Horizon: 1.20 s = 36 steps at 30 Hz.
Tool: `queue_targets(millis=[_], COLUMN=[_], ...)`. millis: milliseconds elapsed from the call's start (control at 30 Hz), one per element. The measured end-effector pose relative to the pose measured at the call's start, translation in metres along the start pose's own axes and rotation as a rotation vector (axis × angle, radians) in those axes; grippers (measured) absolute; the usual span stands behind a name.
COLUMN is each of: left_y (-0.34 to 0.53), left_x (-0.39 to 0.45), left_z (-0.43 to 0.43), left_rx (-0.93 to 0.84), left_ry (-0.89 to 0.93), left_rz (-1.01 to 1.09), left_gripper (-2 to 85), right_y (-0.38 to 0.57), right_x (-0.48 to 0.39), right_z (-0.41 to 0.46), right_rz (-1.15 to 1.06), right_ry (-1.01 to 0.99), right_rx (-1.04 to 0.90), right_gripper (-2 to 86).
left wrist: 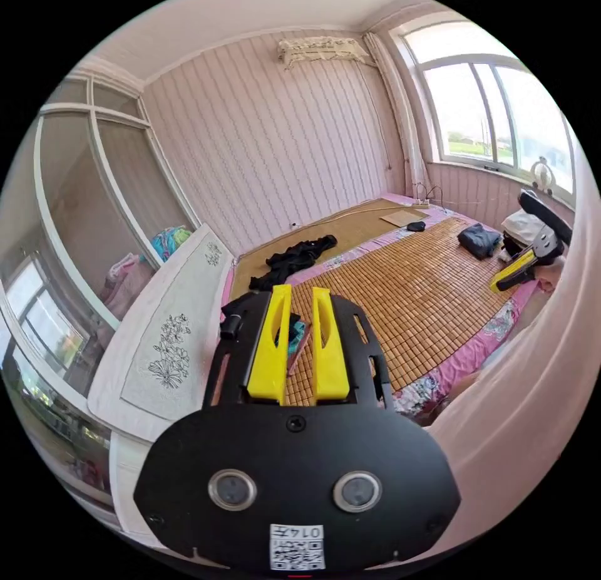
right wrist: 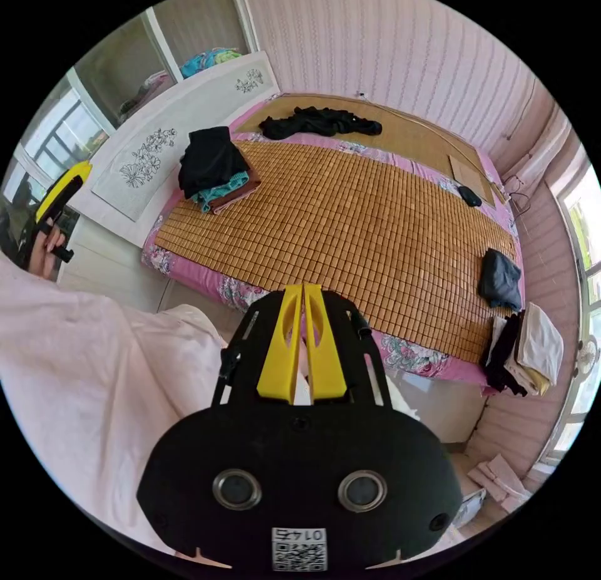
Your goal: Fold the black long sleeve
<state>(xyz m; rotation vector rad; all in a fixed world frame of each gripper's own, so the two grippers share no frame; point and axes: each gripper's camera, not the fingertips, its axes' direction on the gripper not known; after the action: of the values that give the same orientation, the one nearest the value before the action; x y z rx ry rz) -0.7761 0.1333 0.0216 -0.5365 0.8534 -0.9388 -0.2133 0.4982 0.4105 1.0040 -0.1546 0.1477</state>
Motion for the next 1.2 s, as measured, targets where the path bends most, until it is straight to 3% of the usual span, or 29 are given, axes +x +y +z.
queue_targets(millis=[133,233,433,700,867,1200], left_y=[-0.010,-0.010,-0.005,0.031,0.058,0.111], left_x=[0.002,-0.009,-0.008,-0.031,-0.061,-0.188], left_z=[-0.003,-0.010,-0.024,-0.043,-0.016,0.128], left_rx=[-0.042,-0.054,-0.039,-0.080,-0.246,-0.395], left_ry=[-0.144,-0.120,-0.284,-0.369,-0.448,-0.214], left_rz=[0.069,-0.056,-0.217,-0.588,-0.587,-0.531], left_gripper=[6.0,6.2,7.6,10.1,10.4,10.5], right_y=[-0.013,-0.036,-0.091,-0.165,-0.211,-0.335], right_x=[0.008,0.026,0.073,0.145,0.141,0.014], right_z=[-0.023,-0.051,-0.082,-0.107,-0.141,-0.159], right_rz=[-0.058,-0.125,-0.377,-0.490,-0.556,-0.675], right_ry=[-0.050,-0.030,0.060,-0.296,-0.377,-0.489], right_rx=[0.006,0.029,-0.097,-0.108,-0.006,0.030], right_gripper=[-0.3,-0.4,-0.8,2.0,4.2,2.4])
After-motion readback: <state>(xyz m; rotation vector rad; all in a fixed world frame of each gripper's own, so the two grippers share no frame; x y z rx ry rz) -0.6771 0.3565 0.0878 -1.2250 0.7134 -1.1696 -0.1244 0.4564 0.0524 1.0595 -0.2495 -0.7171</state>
